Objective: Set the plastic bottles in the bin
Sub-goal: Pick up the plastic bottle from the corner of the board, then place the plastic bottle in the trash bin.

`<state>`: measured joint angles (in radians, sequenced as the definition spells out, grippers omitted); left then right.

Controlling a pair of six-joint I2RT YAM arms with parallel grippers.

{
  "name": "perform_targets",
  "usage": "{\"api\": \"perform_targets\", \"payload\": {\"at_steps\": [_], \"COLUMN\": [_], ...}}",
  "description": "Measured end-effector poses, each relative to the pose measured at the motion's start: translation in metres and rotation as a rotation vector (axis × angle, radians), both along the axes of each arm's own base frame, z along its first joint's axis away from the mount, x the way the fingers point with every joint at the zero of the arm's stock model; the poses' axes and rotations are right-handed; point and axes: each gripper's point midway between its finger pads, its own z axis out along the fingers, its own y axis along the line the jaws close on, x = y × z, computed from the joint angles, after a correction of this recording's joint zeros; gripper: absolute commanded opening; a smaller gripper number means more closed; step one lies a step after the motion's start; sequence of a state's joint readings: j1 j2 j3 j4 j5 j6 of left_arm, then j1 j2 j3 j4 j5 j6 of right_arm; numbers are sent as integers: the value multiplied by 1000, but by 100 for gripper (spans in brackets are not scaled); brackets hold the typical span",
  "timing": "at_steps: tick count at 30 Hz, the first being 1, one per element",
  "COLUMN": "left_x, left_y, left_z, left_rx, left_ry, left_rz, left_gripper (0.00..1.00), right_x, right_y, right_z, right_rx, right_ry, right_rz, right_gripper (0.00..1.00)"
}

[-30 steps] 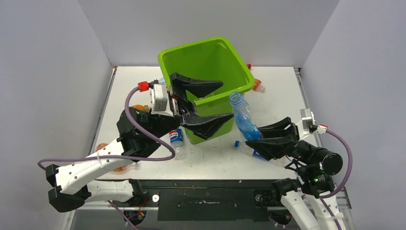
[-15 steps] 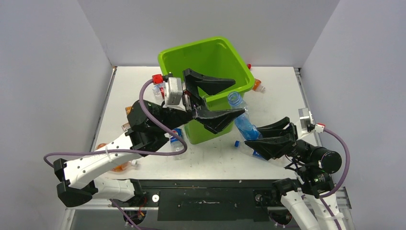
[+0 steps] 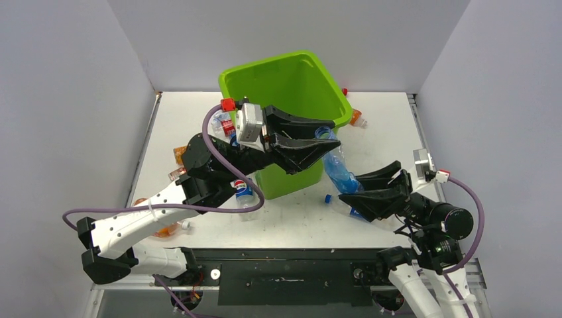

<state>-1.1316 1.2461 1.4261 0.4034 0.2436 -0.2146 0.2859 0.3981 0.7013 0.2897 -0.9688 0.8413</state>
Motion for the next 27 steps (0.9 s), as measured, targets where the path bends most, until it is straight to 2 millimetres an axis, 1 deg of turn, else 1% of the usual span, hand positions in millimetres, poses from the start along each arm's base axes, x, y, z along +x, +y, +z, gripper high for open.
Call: {"api": "perform_targets", "payload": {"at_steps": [1,2,3,4,6,8,10,11,12,13,16,18,20,22,23,24,25,27], "left_x": [0,1,1,2,4,9,14,17,19,23,44,61,88,116,130,143,156,185], "left_y": [0,0,1,2,6,15,30,41,47,57,91,115,137,157,162,166,165,153], "left_z": [0,0,1,1,3,7,18,26,30,37,60,74,85,94,97,97,94,76], "left_rx": [0,-2,-2,-4,-12,-26,-59,-84,-95,-110,-152,-169,-173,-172,-164,-153,-132,-52], "left_ry": [0,1,-1,-4,-6,-10,-22,-36,-46,-63,-116,-152,-169,-170,-168,-164,-157,-136], "left_rz": [1,4,6,14,42,90,156,204,229,283,471,611,764,897,947,986,1017,1049], "left_gripper": [0,0,0,0,0,0,0,0,0,0,0,0,0,0,0,0,0,0], "right_x": [0,0,0,0,-4,-9,-11,-10,-8,-4,6,12,19,31,40,47,56,73], "right_y": [0,0,0,-1,-3,-5,-8,-10,-13,-17,-31,-43,-56,-71,-79,-85,-92,-105], "right_z": [0,0,1,4,13,24,35,39,43,47,47,41,32,18,6,-4,-19,-53], "right_rx": [0,-1,0,3,13,26,42,47,54,60,77,87,98,105,105,102,94,67], "right_ry": [3,10,17,15,4,-17,-32,-36,-35,-32,-14,8,32,79,121,158,207,311], "right_rz": [-1,-3,-3,-6,-9,-14,-38,-59,-90,-134,-266,-358,-461,-565,-630,-673,-727,-831], "right_gripper": [92,93,90,90,90,90,90,90,90,90,90,90,90,90,90,90,90,90]}}
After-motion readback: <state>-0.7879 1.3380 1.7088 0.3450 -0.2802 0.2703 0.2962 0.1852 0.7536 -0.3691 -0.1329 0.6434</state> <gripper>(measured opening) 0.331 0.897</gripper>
